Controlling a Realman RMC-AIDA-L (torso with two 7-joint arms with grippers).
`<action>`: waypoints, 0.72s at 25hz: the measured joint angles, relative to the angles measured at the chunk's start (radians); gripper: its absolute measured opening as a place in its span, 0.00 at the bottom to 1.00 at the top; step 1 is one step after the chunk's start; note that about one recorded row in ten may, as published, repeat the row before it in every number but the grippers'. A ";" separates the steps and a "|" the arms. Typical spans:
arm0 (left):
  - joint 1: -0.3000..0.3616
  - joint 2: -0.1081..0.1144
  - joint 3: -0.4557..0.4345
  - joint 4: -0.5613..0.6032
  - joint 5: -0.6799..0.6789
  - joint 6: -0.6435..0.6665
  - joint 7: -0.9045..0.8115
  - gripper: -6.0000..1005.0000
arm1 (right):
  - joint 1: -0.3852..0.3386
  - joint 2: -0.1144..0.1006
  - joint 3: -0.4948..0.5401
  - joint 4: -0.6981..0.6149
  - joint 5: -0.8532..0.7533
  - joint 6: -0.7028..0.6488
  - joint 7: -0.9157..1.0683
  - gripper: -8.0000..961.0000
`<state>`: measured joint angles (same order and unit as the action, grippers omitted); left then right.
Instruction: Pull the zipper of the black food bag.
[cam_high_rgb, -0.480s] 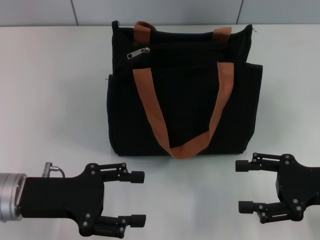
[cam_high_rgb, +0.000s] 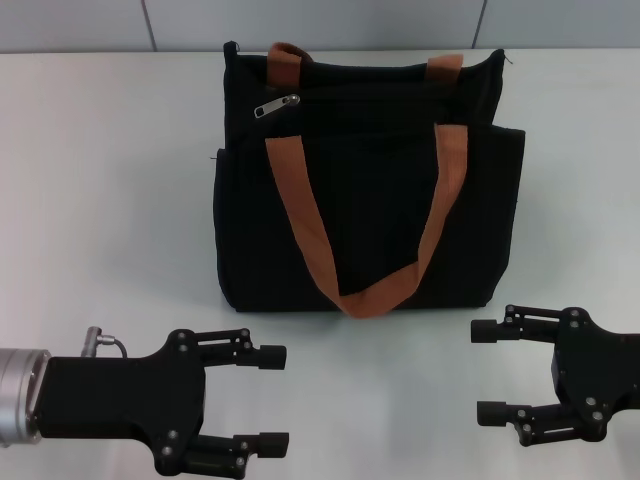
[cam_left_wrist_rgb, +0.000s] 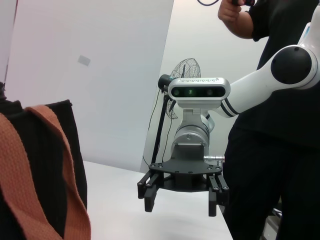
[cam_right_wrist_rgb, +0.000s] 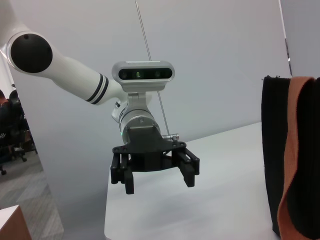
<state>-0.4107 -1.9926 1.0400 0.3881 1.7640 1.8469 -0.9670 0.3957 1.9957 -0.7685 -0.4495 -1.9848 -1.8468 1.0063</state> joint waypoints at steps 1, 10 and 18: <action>0.002 0.002 0.000 0.000 -0.002 0.005 0.000 0.77 | 0.000 0.000 0.000 0.000 0.000 0.000 0.000 0.85; 0.009 0.024 -0.172 0.009 -0.008 0.117 0.008 0.77 | 0.000 0.000 0.001 0.000 0.003 0.001 0.006 0.85; -0.022 0.010 -0.481 0.003 -0.008 -0.034 -0.003 0.77 | -0.002 0.000 0.012 0.000 0.006 0.002 0.009 0.85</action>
<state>-0.4327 -1.9830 0.5587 0.3911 1.7562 1.8132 -0.9697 0.3937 1.9957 -0.7567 -0.4495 -1.9787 -1.8453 1.0153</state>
